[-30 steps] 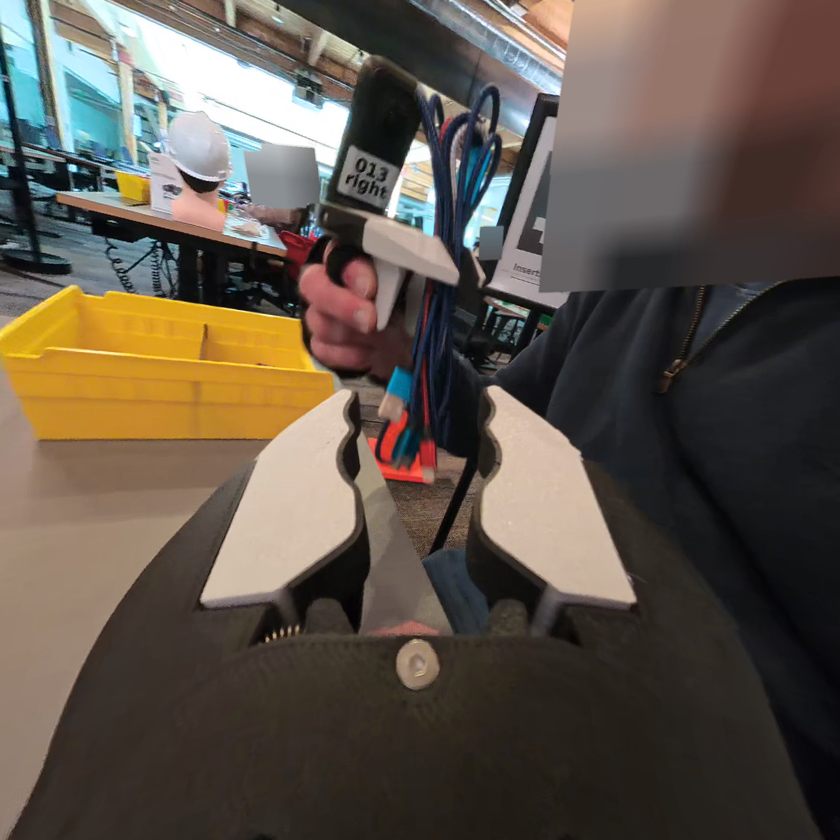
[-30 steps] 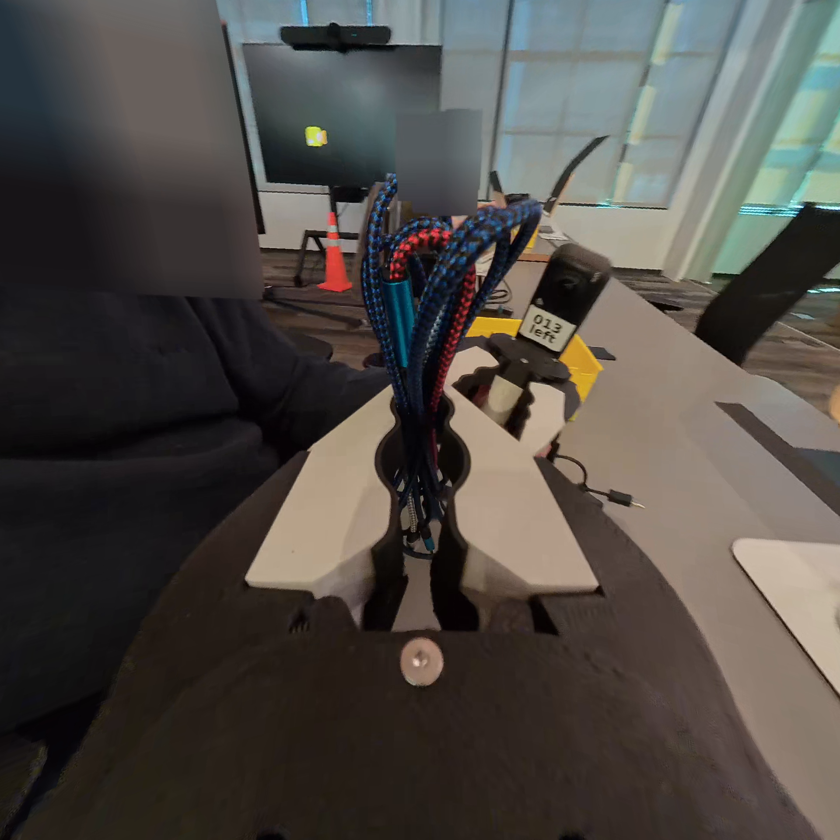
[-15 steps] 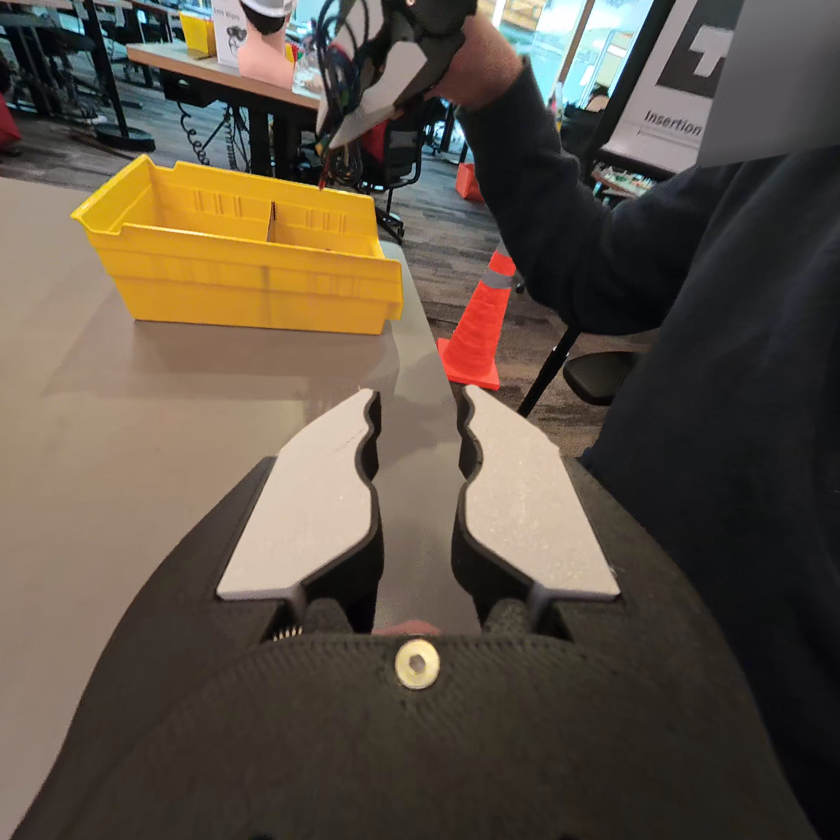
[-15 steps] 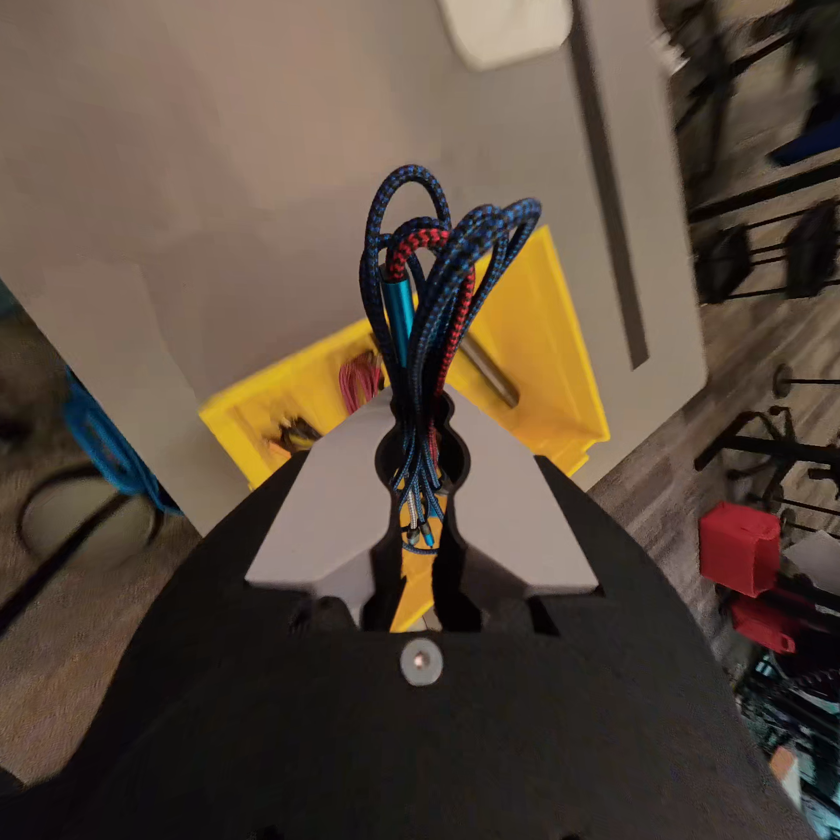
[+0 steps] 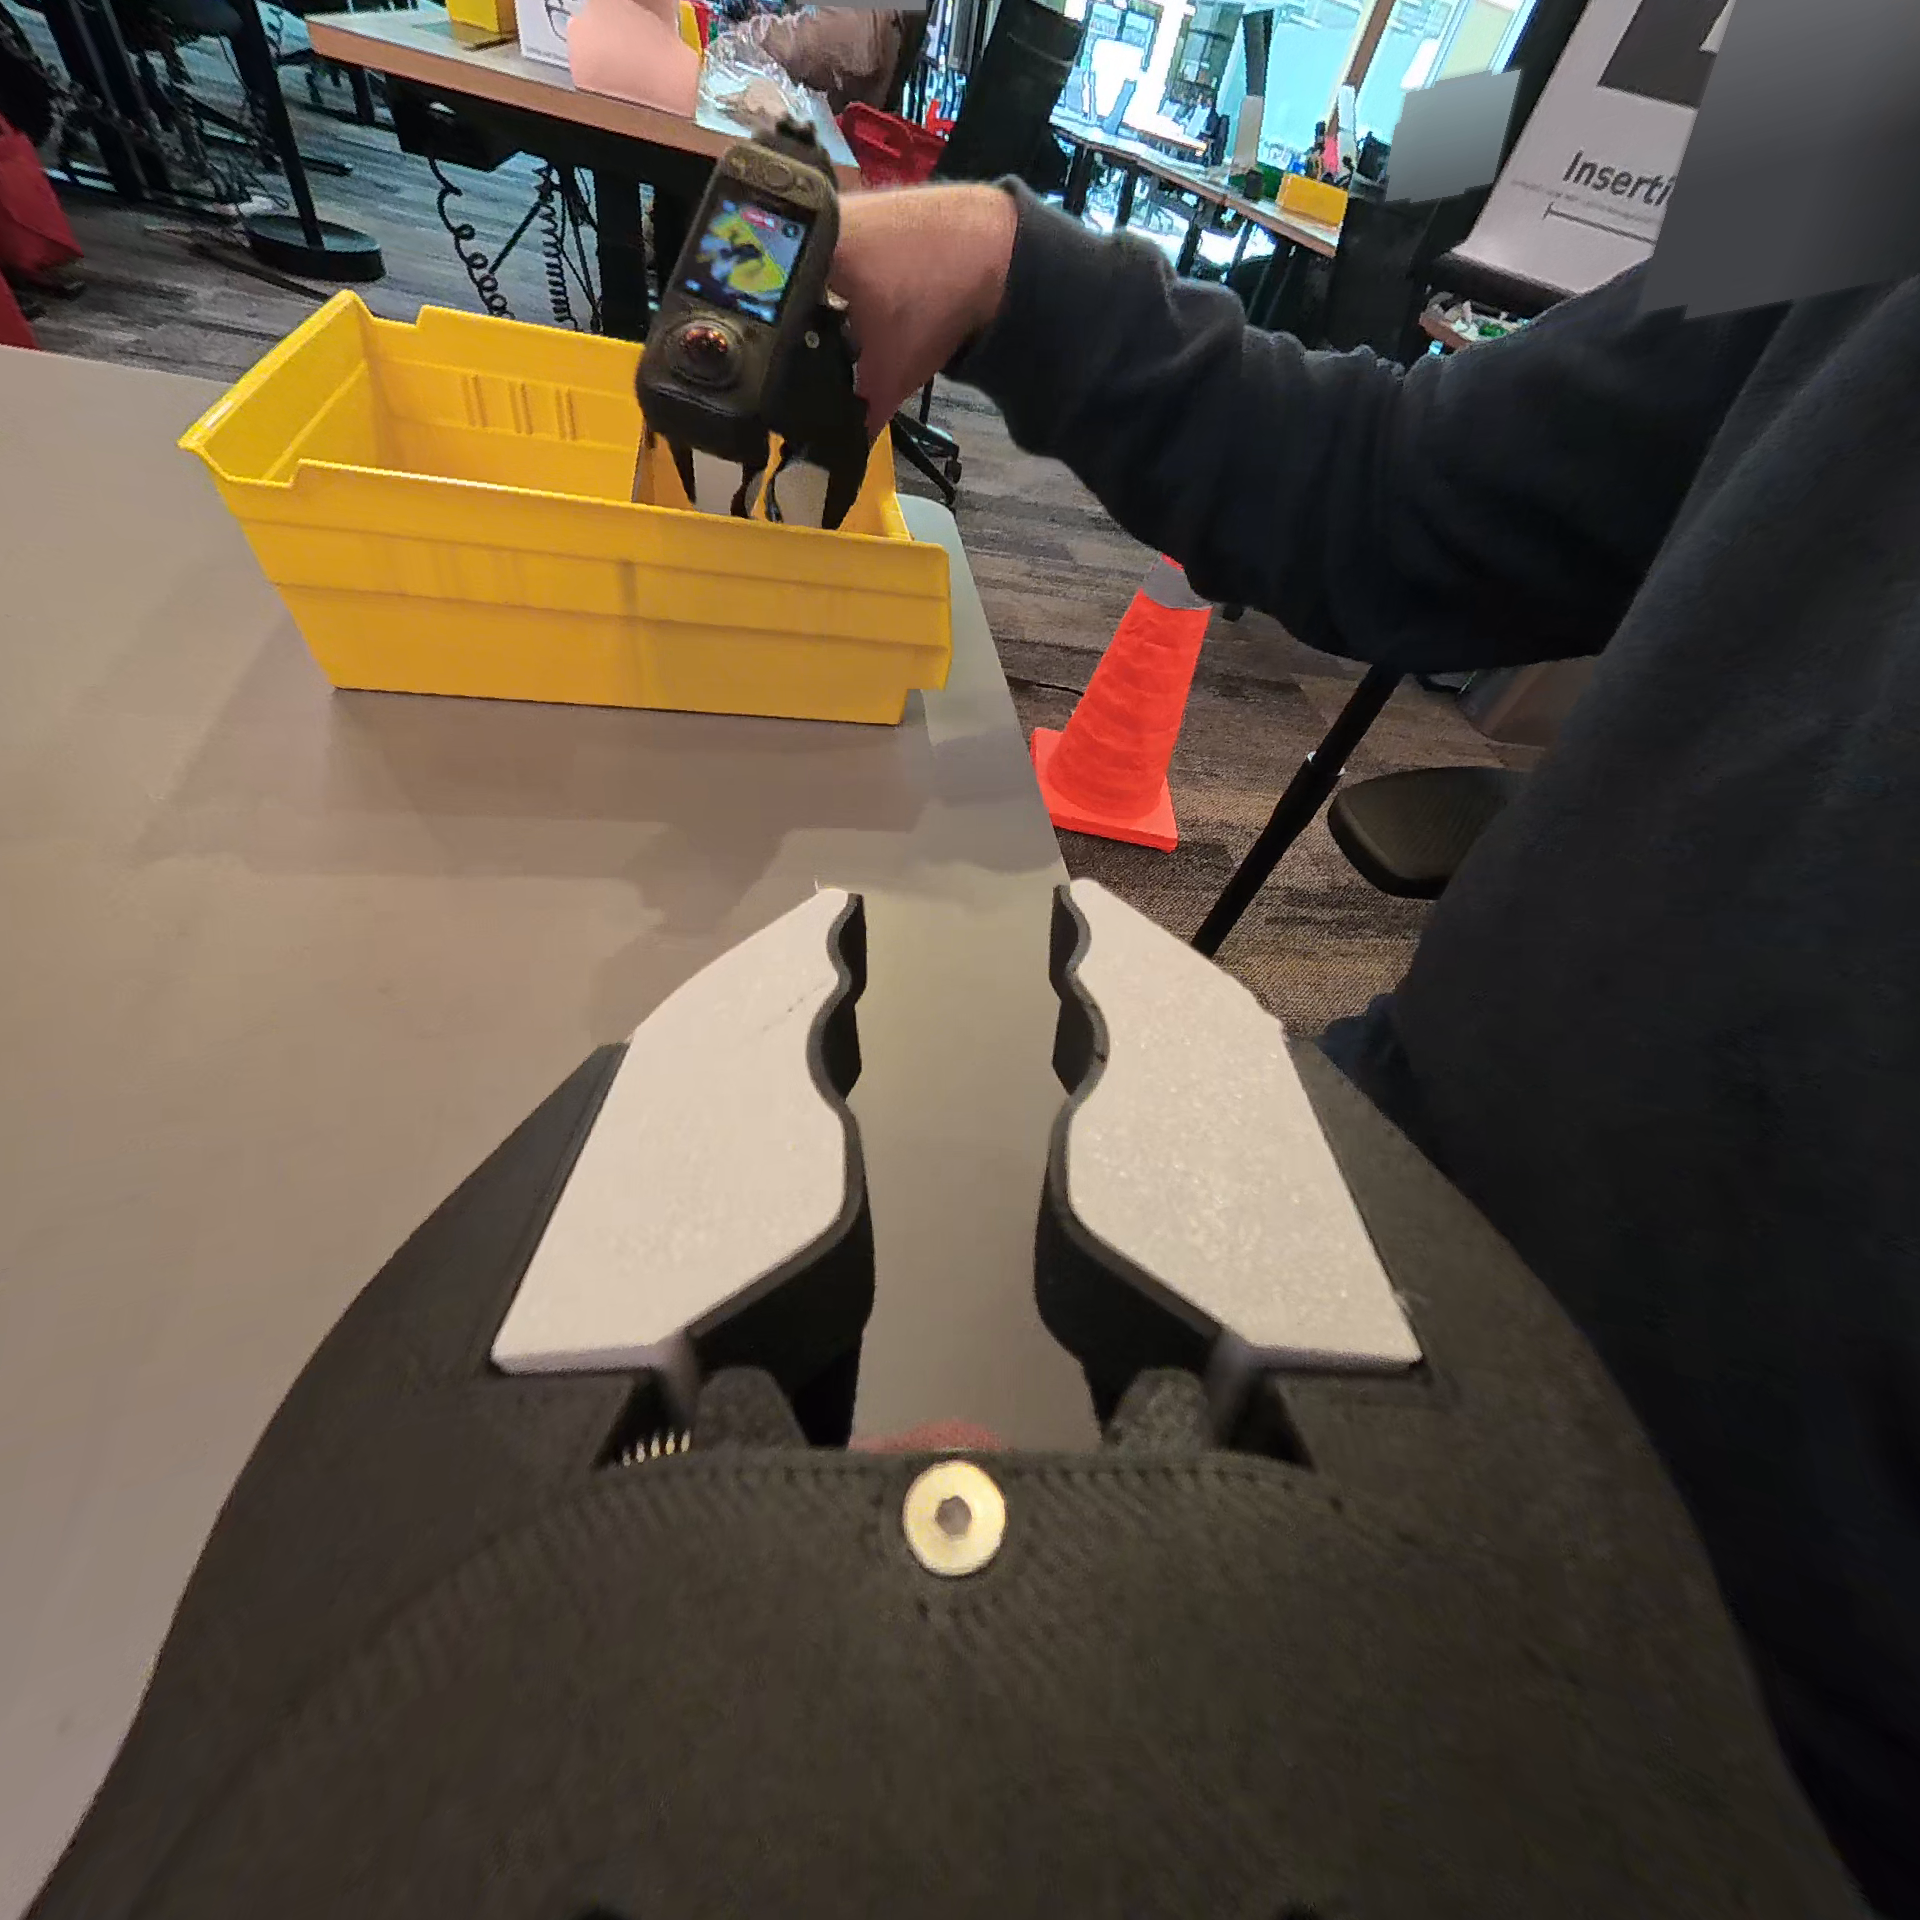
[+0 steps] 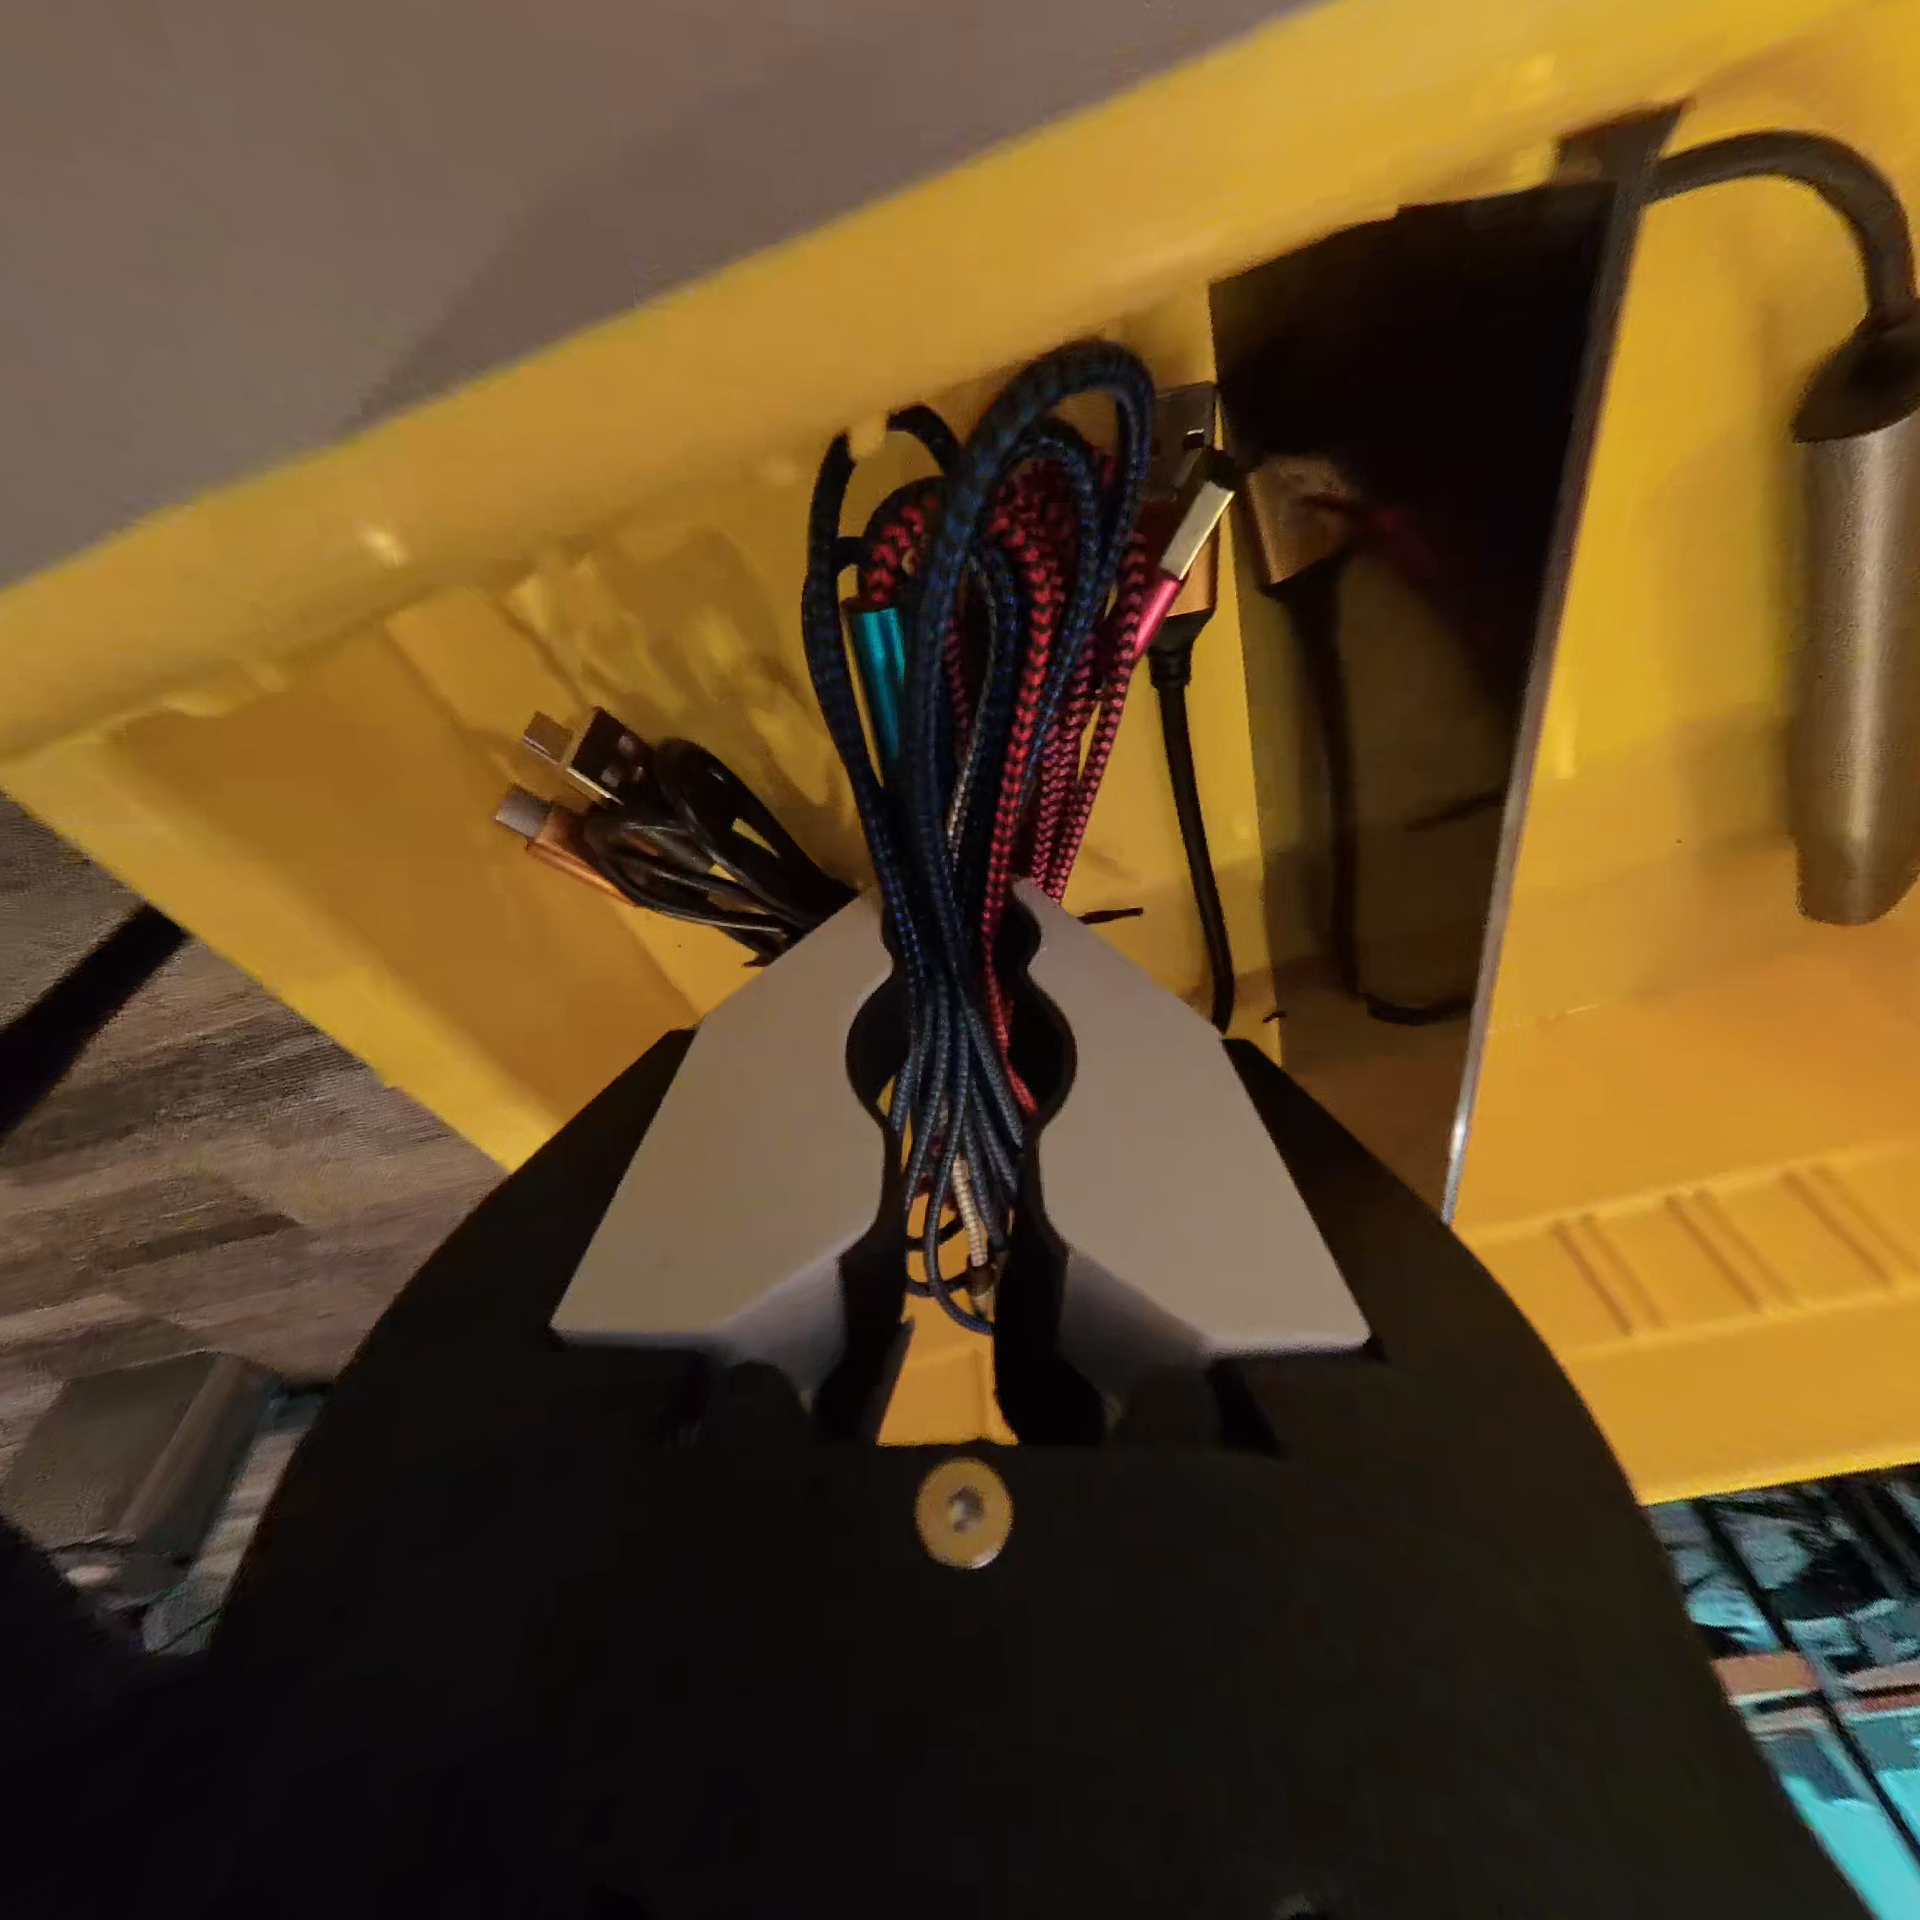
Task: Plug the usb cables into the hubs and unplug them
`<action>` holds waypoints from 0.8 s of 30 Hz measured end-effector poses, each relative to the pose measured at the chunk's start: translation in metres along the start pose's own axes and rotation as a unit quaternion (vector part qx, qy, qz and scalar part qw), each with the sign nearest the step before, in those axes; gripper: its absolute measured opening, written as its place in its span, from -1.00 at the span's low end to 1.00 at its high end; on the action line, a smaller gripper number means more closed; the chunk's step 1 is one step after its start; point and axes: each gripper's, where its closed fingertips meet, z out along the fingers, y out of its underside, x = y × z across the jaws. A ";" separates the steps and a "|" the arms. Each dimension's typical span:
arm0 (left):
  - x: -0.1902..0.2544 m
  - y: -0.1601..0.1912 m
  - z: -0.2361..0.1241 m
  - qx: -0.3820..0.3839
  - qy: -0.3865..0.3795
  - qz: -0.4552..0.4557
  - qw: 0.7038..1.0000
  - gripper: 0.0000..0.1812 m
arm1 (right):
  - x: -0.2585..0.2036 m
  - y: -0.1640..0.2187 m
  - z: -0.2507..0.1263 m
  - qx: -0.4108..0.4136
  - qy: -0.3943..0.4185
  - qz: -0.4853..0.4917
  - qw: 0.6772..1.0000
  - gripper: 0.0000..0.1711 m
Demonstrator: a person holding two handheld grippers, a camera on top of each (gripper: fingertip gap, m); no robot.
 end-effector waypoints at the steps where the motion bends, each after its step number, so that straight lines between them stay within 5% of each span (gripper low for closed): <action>1: 0.000 0.000 0.000 -0.002 -0.003 0.000 1.000 -0.61 | -0.003 0.000 -0.002 -0.003 -0.015 0.011 1.000 -0.83; 7: -0.001 -0.002 -0.005 -0.005 -0.017 0.009 1.000 -0.58 | -0.006 0.006 -0.018 -0.009 -0.030 0.034 0.999 -0.34; 11: -0.002 -0.004 -0.010 -0.008 -0.031 0.015 0.999 -0.58 | -0.003 0.012 -0.043 0.006 -0.007 0.051 0.999 -0.30; 16: -0.008 -0.013 -0.032 -0.017 -0.084 0.034 0.996 -0.56 | 0.014 0.010 -0.113 0.070 0.121 0.107 0.984 -0.40; 20: -0.030 -0.011 -0.065 -0.045 -0.181 0.022 0.982 -0.55 | -0.009 -0.061 -0.181 0.214 0.185 0.072 0.956 -0.49; 24: -0.055 0.028 -0.097 -0.173 -0.294 0.028 0.940 -0.46 | -0.058 -0.164 -0.216 0.350 0.156 0.007 0.924 -0.58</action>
